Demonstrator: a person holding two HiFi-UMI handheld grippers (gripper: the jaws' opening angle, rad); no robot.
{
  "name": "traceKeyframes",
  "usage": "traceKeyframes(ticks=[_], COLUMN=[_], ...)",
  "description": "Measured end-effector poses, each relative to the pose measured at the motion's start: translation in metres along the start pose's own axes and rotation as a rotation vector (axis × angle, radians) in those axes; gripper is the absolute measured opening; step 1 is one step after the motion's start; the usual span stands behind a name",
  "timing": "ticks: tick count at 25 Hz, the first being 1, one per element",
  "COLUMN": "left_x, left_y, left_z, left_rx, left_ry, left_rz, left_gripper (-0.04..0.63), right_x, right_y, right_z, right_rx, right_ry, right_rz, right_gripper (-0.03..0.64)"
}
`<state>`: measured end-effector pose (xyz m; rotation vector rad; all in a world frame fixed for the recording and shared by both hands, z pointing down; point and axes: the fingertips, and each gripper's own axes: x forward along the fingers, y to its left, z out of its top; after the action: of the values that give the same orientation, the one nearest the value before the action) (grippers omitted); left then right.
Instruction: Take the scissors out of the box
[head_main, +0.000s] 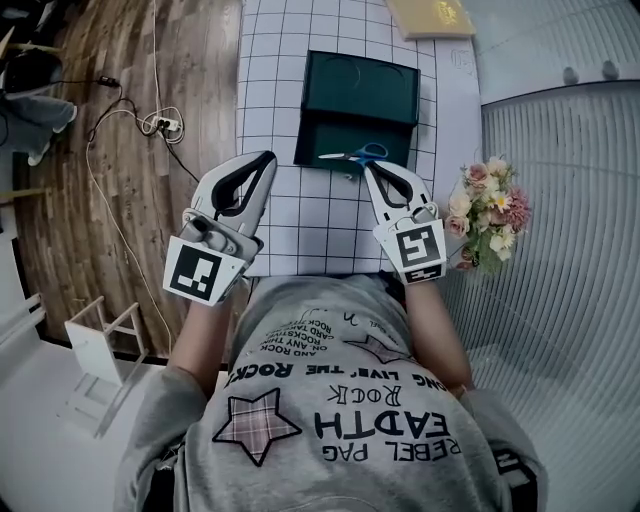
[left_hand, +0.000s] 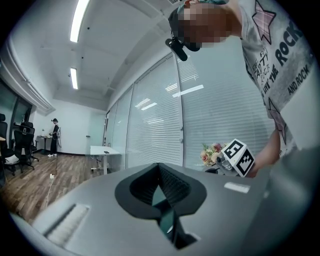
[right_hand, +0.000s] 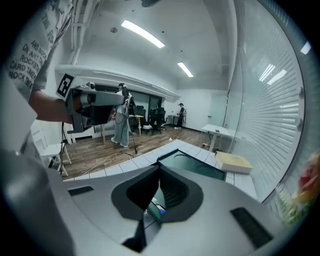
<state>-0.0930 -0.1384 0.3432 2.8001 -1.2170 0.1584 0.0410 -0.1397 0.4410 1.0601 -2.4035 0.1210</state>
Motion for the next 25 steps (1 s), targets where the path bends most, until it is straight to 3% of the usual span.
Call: traceKeyframes(ticks=[5, 10, 25], left_x=[0.002, 0.008, 0.024], left_y=[-0.001, 0.003, 0.006], left_z=[-0.004, -0.013, -0.023], left_rx=[0.010, 0.094, 0.011], left_ry=[0.010, 0.050, 0.037], left_rz=[-0.004, 0.015, 0.016], left_gripper=[0.009, 0.009, 0.009], right_x=[0.011, 0.017, 0.054], right_y=[-0.007, -0.018, -0.019], right_z=[-0.024, -0.043, -0.102], right_rx=[-0.008, -0.034, -0.240], right_ry=[0.056, 0.119, 0.375], right_rz=[-0.005, 0.000, 0.129], right_gripper=[0.012, 0.012, 0.014])
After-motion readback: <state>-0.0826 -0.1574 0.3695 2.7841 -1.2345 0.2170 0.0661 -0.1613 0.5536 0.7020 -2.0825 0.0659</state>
